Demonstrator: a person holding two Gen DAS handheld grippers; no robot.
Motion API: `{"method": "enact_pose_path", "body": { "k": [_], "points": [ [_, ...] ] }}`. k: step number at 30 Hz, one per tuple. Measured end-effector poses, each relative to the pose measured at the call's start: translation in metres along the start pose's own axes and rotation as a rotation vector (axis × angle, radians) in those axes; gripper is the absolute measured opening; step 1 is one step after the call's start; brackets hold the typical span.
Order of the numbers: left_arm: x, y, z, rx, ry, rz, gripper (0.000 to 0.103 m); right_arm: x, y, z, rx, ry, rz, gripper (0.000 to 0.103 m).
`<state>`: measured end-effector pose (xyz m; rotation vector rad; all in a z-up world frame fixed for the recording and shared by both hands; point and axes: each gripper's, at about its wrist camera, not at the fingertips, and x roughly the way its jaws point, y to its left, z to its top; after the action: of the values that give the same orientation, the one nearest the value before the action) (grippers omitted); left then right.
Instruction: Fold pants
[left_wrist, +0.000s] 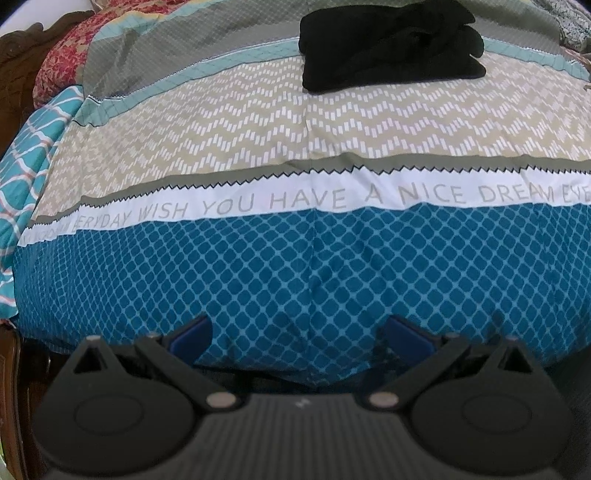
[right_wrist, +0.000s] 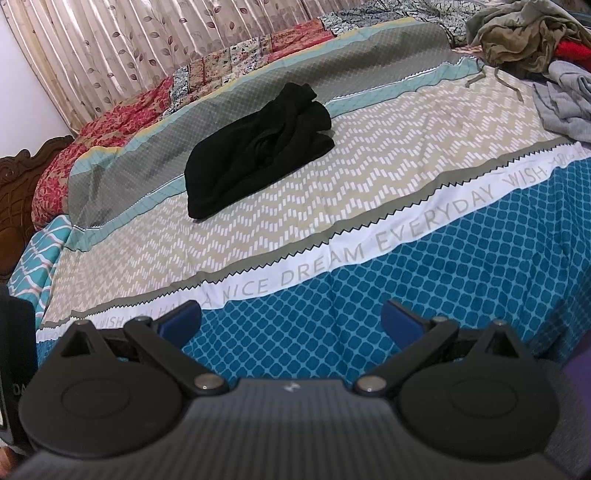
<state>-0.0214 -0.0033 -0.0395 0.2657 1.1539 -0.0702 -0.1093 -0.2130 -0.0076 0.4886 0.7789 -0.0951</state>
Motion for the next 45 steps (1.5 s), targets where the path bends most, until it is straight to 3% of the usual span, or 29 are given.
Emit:
{"method": "enact_pose_path", "body": {
  "k": [45],
  "points": [
    [0.0101,-0.0043,-0.0069,0.048,0.076,-0.049,0.103,0.0069,-0.0078,-0.004,0.04,0.043,0.002,0.103]
  ]
}}
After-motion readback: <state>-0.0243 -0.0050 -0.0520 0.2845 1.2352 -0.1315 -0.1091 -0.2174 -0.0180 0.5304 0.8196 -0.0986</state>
